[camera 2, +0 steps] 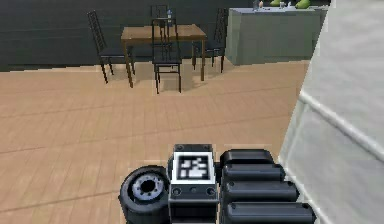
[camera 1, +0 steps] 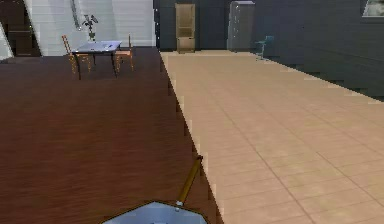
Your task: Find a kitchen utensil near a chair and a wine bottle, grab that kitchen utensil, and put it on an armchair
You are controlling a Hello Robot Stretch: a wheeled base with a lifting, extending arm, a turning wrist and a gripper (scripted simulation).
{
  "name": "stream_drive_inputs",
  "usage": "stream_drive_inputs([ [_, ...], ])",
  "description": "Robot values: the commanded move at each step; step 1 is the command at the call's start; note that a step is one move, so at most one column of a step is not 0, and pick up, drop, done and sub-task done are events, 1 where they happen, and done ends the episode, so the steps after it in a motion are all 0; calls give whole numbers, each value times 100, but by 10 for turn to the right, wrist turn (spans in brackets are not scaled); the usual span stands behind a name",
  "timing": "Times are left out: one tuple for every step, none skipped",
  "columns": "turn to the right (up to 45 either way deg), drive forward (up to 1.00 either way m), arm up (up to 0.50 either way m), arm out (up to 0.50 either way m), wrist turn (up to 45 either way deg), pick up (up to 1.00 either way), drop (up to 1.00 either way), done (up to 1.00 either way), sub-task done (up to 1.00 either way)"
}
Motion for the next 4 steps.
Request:
stream_drive_inputs([
  [90, 0, 0, 0, 0, 0, 0, 0, 0],
  [0, 10, 0, 0, 0, 0, 0, 0, 0],
  [-450, 0, 0, 0, 0, 0, 0, 0, 0],
  [-360, 0, 0, 0, 0, 0, 0, 0, 0],
])
